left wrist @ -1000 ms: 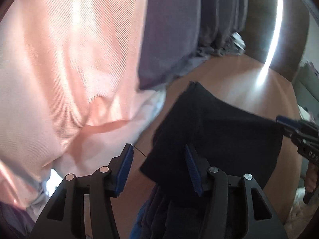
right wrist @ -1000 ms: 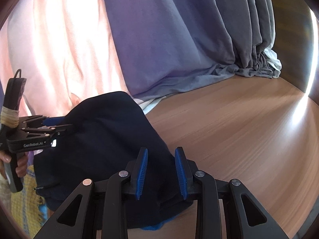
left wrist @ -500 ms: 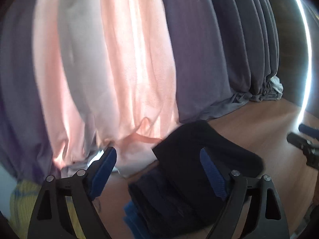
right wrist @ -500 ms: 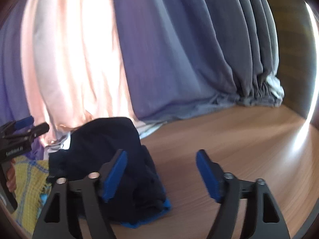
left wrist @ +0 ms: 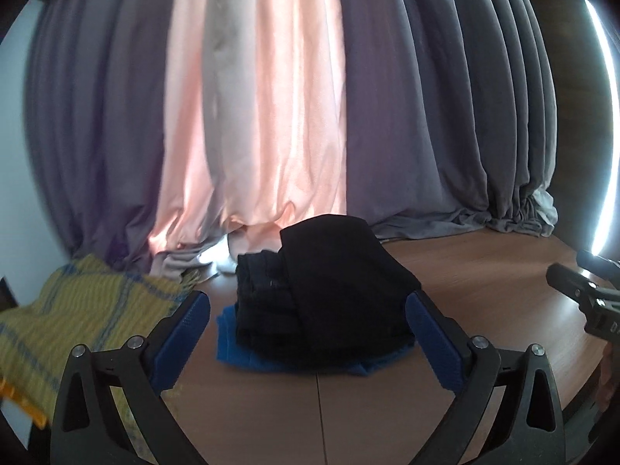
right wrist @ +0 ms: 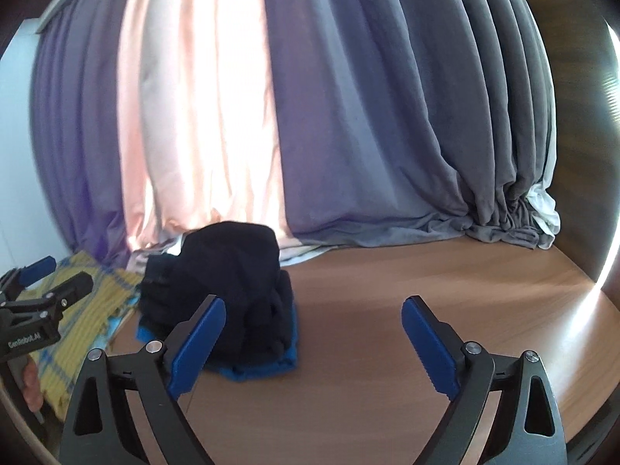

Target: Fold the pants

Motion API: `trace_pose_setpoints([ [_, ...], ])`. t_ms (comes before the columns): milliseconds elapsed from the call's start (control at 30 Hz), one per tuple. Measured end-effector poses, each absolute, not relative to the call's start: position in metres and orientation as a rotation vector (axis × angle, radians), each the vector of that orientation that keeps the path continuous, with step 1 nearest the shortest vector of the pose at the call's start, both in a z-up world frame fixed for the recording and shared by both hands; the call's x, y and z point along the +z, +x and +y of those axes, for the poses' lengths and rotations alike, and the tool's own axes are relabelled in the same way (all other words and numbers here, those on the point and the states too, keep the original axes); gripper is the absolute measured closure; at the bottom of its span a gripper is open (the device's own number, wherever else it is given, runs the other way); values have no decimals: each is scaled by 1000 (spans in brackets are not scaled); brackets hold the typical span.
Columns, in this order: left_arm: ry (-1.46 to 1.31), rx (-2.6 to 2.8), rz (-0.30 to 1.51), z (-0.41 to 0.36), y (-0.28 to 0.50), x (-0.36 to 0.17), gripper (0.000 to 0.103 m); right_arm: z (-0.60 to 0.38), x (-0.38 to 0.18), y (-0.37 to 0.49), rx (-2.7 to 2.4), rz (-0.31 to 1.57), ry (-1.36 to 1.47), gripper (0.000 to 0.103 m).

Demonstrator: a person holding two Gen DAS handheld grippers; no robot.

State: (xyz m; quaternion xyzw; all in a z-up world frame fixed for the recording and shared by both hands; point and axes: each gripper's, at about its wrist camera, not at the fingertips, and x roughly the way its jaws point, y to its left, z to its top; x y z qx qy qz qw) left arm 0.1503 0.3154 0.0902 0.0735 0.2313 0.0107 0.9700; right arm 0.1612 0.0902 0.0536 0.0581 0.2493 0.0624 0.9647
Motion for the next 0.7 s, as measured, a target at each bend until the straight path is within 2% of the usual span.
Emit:
trace_pose_setpoints([
  [300, 103, 72, 451, 272, 69, 86, 0, 60, 62, 94, 223, 473, 31, 9],
  [700, 93, 113, 436, 234, 3, 88, 0, 25, 62, 40, 283, 483, 43, 9],
])
